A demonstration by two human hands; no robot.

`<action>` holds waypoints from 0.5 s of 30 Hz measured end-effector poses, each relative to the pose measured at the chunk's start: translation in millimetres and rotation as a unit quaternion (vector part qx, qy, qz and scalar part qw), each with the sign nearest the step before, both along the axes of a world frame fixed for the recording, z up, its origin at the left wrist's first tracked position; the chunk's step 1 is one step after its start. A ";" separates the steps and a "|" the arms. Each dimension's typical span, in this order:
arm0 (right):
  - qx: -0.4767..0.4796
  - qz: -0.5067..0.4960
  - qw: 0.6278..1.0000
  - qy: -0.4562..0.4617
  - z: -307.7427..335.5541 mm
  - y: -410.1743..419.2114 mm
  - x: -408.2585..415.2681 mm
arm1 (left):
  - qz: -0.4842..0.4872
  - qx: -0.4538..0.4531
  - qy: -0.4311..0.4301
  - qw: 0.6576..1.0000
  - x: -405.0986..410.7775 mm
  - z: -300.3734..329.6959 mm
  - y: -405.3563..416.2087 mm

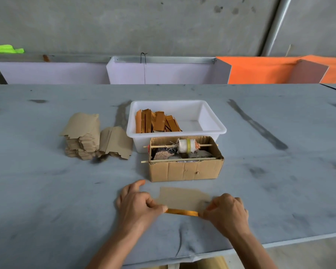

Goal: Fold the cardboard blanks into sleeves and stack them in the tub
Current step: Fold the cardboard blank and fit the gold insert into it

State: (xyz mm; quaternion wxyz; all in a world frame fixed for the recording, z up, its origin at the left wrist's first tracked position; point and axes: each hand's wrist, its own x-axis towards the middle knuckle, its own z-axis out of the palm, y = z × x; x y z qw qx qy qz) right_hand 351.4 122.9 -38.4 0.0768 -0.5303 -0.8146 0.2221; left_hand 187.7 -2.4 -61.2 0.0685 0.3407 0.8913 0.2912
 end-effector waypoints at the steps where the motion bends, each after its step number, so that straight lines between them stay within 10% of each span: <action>1: 0.000 0.001 1.000 0.004 -1.8 0.1 1.3 | 0.009 0.002 -0.007 1.000 0.2 -0.3 -1.4; 5: -0.039 0.011 0.998 0.055 0.3 2.8 6.5 | 0.010 0.026 0.028 0.999 7.9 7.2 0.6; 10: -0.001 0.024 0.998 0.061 2.0 -5.5 5.8 | -0.199 0.134 0.272 0.932 24.7 8.8 1.2; 15: 0.202 0.080 0.972 0.089 -0.2 -30.0 2.4 | -0.246 0.085 0.321 0.911 33.9 5.6 -6.2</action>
